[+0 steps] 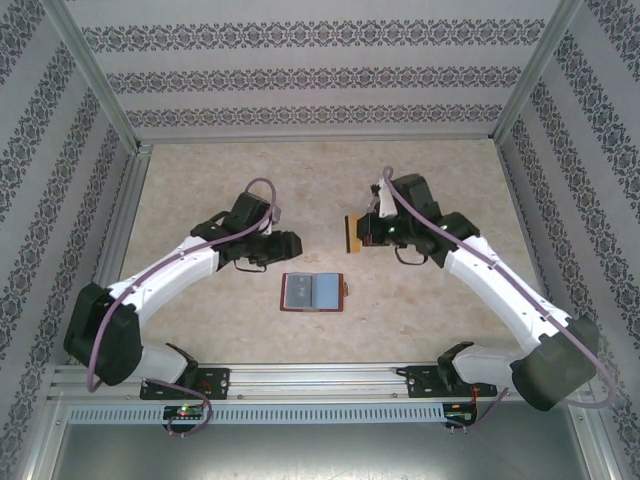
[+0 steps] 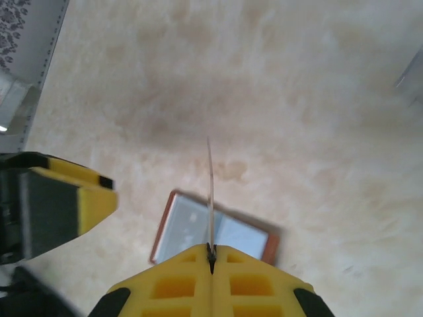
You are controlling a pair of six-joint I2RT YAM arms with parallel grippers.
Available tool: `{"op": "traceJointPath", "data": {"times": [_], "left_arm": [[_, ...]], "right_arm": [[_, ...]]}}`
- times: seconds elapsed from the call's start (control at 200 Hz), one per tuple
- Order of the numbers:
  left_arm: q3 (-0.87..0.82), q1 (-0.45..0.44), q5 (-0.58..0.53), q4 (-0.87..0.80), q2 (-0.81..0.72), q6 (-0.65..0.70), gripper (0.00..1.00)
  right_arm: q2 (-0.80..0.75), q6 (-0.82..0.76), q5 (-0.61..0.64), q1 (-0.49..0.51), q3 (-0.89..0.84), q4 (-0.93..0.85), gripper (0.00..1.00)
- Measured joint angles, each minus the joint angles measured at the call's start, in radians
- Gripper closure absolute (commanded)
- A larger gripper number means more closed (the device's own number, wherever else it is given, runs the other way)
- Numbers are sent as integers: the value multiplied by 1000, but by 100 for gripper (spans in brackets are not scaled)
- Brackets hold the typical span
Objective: Take the credit cards out of the card holder
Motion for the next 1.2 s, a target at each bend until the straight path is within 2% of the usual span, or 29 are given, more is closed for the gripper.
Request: {"op": "traceJointPath", "data": {"times": [0.055, 0.315, 0.62, 0.844, 1.199], "left_arm": [[13, 6, -12, -9, -30, 0, 0], [20, 11, -64, -37, -146, 23, 0], [20, 12, -85, -64, -167, 53, 0], [20, 12, -89, -72, -167, 70, 1], [60, 13, -115, -78, -121, 109, 1]], "right_arm": [[12, -58, 35, -15, 69, -41, 100], [108, -385, 179, -38, 235, -126, 100], [293, -666, 408, -38, 379, -172, 100], [407, -785, 540, -43, 385, -163, 100], [460, -841, 573, -94, 404, -153, 100]]}}
